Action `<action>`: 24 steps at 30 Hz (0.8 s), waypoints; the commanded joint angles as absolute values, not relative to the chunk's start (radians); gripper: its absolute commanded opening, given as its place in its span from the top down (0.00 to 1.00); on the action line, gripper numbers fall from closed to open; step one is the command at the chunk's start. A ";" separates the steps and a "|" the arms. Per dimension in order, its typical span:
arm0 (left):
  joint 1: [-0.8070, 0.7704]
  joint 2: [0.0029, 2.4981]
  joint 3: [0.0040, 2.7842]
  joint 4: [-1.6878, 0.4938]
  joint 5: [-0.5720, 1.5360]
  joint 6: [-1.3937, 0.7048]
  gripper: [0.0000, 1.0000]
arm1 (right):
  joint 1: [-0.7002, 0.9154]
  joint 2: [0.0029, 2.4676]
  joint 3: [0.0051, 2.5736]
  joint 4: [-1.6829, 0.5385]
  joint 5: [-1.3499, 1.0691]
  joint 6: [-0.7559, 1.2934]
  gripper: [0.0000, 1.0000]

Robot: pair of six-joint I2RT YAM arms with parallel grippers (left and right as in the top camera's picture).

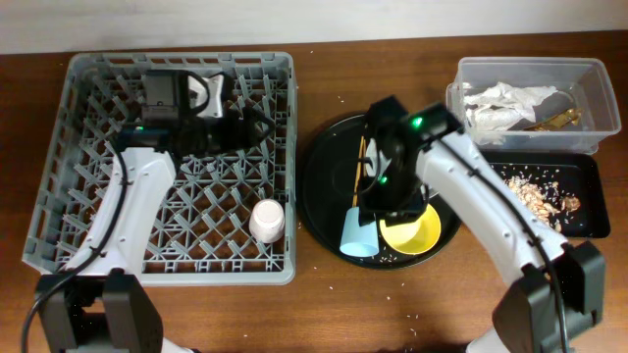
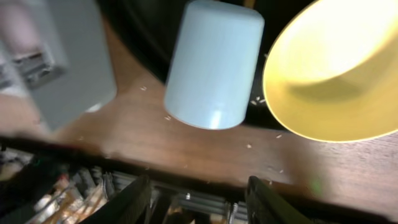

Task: Sort waste into correct bins and load items into the dishwasher rack
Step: 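Grasp the blue cup with the right gripper and pass it to the left gripper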

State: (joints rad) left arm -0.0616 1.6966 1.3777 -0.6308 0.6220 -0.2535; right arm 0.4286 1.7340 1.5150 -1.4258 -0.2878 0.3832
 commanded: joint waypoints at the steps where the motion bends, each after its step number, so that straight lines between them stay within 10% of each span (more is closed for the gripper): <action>1: 0.006 1.695 1.375 -0.648 0.548 -0.237 0.15 | 0.508 1.602 1.346 -1.311 -0.169 0.535 0.50; 24: 0.026 1.694 1.375 -0.653 0.549 -0.229 0.15 | 0.661 1.610 1.050 -0.906 0.171 0.081 0.48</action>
State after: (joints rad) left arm 0.0265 1.6966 1.3777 -0.6514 0.5488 -0.2501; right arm 0.6525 1.5917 1.0637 -0.9295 0.1120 0.1040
